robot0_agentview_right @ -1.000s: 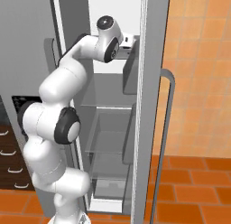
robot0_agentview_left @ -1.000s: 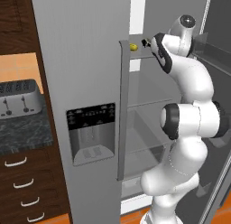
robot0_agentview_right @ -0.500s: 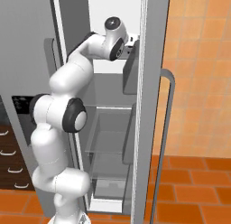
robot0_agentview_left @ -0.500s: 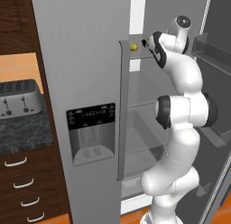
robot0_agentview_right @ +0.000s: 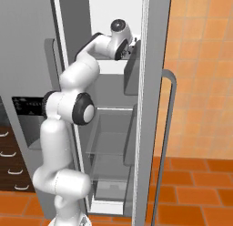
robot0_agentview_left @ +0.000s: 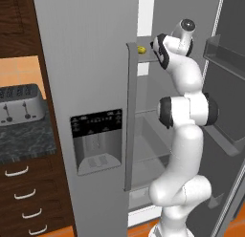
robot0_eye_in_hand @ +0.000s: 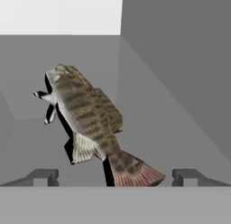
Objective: Place one cucumber and one fish in each tupperware on the nearby counter, to pack two identical lunches.
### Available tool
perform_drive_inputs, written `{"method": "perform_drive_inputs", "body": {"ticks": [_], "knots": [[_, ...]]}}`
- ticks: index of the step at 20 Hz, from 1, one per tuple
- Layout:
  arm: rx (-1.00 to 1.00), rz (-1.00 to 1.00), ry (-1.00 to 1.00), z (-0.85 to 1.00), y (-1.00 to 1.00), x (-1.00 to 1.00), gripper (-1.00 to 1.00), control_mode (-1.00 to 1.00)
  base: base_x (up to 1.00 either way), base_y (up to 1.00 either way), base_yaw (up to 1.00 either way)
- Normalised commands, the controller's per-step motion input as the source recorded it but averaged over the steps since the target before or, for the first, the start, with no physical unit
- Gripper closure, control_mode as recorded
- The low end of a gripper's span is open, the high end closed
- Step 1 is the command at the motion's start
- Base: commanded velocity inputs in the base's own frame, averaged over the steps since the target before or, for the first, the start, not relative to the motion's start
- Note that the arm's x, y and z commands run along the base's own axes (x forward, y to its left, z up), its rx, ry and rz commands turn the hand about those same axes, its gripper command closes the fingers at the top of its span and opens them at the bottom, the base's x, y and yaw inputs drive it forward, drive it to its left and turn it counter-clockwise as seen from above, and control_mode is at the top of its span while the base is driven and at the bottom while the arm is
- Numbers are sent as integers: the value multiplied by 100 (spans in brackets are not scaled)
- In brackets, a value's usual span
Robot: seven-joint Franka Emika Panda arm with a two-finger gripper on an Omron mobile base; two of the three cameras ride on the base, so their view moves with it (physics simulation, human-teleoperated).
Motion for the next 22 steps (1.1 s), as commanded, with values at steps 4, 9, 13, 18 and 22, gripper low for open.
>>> {"method": "perform_drive_inputs", "body": {"ticks": [4, 9, 13, 18, 22], "knots": [[0, 3, 9, -4, -22, 26, -100, -100, 0, 0, 0], [0, 5, 13, -16, -7, 7, 100, -100, 0, 0, 0], [-1, 6, 1, -30, 0, 6, 100, -100, 0, 0, 0], [0, 1, 0, -7, 0, 5, 100, -100, 0, 0, 0], [0, 0, 0, 0, 0, -2, 100, -100, 0, 0, 0]]}}
